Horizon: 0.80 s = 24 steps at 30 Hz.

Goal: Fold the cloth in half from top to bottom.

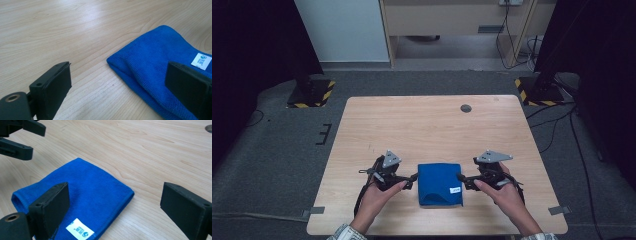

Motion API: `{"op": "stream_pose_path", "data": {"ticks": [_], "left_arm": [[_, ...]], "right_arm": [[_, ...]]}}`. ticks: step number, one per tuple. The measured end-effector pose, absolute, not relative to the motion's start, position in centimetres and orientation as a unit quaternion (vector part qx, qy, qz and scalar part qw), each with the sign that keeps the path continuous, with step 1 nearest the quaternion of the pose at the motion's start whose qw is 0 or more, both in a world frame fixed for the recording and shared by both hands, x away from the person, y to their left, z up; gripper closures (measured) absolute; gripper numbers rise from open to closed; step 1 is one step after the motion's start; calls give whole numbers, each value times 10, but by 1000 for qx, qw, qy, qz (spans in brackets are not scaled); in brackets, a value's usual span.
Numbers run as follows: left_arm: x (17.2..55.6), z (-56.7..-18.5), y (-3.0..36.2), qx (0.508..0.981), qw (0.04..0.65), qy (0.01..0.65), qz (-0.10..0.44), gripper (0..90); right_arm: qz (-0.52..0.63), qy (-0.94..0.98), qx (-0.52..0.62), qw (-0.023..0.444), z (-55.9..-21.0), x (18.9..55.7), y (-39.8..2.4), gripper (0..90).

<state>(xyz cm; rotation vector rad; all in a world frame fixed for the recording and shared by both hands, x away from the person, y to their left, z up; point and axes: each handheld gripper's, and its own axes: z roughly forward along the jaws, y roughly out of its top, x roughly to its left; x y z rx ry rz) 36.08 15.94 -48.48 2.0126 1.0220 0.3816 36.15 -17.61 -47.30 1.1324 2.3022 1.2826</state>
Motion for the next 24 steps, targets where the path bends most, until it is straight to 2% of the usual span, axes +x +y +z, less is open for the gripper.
{"op": "stream_pose_path", "data": {"ticks": [24], "left_arm": [[369, -487, 207, 789, 391, 445, 164, 60]], "right_arm": [[424, 770, 447, 167, -479, 368, -232, 89]]}}
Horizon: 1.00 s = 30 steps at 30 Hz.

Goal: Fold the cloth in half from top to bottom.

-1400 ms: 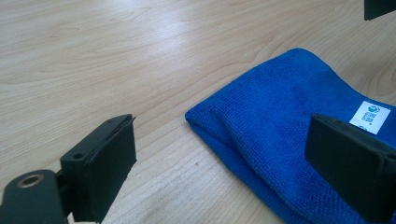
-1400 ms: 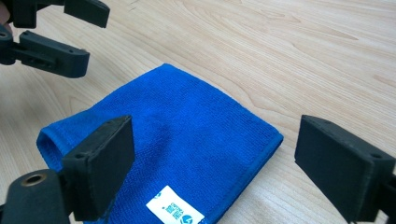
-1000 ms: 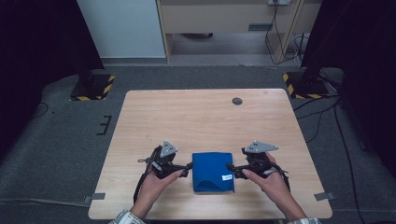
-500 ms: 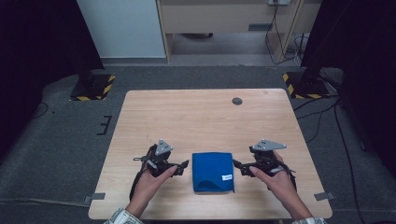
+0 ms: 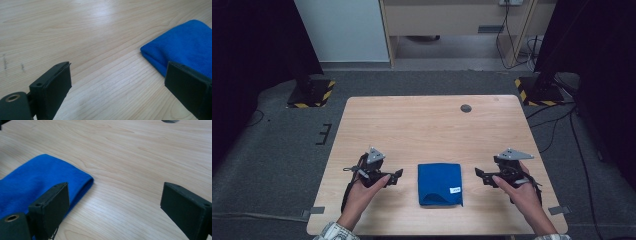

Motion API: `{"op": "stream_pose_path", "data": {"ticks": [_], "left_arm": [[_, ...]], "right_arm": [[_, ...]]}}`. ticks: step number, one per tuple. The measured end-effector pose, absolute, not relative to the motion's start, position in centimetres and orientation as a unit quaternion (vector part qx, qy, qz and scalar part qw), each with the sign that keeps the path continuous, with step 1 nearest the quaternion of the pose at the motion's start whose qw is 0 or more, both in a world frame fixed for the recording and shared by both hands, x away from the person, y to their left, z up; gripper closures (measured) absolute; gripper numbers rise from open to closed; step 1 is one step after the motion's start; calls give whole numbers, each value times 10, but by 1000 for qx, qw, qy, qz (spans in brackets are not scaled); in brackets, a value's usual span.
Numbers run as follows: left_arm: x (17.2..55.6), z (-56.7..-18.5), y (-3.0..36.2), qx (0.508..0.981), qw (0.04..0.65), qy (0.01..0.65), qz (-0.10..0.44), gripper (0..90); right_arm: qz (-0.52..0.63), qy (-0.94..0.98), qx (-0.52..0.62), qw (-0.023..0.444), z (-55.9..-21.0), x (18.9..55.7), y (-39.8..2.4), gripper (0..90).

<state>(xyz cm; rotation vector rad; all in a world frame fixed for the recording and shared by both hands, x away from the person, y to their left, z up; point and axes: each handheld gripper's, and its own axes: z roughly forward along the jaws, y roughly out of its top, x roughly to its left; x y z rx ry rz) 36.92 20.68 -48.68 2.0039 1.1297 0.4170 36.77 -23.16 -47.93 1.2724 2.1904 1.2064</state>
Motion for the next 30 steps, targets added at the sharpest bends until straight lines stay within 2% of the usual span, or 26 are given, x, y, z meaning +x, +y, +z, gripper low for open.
{"op": "stream_pose_path", "data": {"ticks": [15, 21, 30], "left_arm": [[384, -502, 246, 783, 359, 483, 161, 60], [400, -507, 255, 784, 341, 493, 162, 73], [422, -509, 266, 775, 331, 514, 159, 73]], "right_arm": [[388, 763, 492, 160, -507, 381, -261, 88], [372, 763, 509, 143, -516, 398, -260, 92], [348, 766, 521, 147, -523, 429, -251, 104]]}}
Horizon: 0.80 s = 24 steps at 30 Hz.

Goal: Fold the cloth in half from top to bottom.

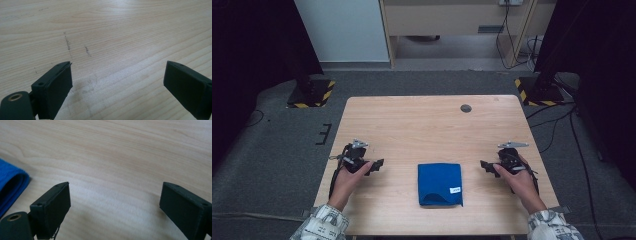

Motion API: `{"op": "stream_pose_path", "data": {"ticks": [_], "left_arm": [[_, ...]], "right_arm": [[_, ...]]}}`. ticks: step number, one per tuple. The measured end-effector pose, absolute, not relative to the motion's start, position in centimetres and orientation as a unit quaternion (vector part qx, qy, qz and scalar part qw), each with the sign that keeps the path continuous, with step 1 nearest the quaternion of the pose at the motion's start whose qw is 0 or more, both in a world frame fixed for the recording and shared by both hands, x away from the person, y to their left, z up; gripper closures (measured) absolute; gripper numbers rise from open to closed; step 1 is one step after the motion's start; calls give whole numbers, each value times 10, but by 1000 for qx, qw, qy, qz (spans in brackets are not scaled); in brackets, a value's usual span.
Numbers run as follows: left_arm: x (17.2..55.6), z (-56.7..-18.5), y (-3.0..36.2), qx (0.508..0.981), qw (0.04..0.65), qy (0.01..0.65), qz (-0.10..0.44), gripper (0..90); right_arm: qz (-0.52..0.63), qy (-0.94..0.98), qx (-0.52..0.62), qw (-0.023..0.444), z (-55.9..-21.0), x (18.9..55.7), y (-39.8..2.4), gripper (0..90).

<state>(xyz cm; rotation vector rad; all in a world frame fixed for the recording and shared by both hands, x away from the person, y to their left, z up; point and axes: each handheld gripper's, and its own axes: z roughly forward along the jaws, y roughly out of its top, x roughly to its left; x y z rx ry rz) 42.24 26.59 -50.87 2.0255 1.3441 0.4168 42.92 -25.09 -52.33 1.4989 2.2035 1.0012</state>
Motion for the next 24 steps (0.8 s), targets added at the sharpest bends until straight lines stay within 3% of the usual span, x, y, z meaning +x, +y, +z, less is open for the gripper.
{"op": "stream_pose_path", "data": {"ticks": [13, 24], "left_arm": [[450, -515, 268, 768, 316, 532, 166, 73], [456, -524, 262, 775, 300, 529, 171, 68]], "right_arm": [[343, 741, 551, 171, -518, 472, -249, 104], [315, 739, 571, 167, -529, 483, -248, 83]]}}
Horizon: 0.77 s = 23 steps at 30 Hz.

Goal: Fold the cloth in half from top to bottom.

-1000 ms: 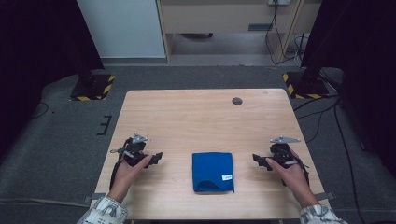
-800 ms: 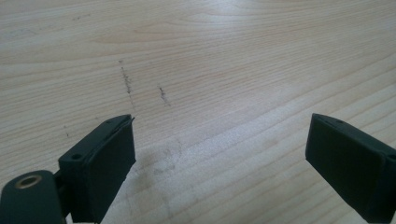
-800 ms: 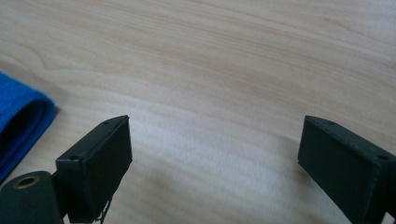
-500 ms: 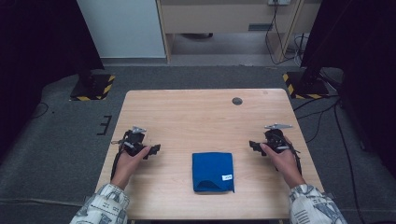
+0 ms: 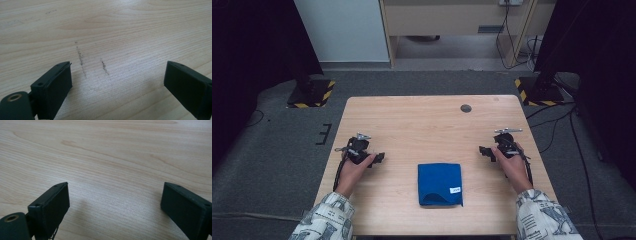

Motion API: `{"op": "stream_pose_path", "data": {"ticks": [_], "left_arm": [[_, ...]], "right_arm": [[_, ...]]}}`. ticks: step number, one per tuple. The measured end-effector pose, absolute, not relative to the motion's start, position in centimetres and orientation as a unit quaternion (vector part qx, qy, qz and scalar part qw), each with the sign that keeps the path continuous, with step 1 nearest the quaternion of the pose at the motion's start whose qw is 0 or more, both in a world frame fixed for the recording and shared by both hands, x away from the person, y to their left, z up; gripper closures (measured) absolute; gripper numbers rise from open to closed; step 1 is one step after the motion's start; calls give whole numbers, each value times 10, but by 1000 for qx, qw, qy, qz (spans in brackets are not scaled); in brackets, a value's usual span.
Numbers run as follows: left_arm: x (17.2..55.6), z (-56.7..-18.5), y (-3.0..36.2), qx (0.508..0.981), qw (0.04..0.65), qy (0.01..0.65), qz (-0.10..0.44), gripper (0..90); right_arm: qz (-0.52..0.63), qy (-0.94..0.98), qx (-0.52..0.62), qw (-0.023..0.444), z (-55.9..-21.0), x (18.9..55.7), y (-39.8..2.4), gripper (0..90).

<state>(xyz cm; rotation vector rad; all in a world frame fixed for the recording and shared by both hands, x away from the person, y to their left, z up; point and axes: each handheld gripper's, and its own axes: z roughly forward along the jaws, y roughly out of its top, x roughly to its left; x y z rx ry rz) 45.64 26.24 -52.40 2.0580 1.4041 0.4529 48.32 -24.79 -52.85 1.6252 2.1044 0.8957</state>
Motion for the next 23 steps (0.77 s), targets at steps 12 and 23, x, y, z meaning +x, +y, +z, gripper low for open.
{"op": "stream_pose_path", "data": {"ticks": [12, 23], "left_arm": [[455, -534, 257, 775, 298, 520, 202, 25], [437, -537, 255, 766, 311, 519, 217, 14]], "right_arm": [[305, 747, 547, 223, -539, 482, -237, 25], [311, 747, 542, 227, -540, 449, -238, 26]]}}
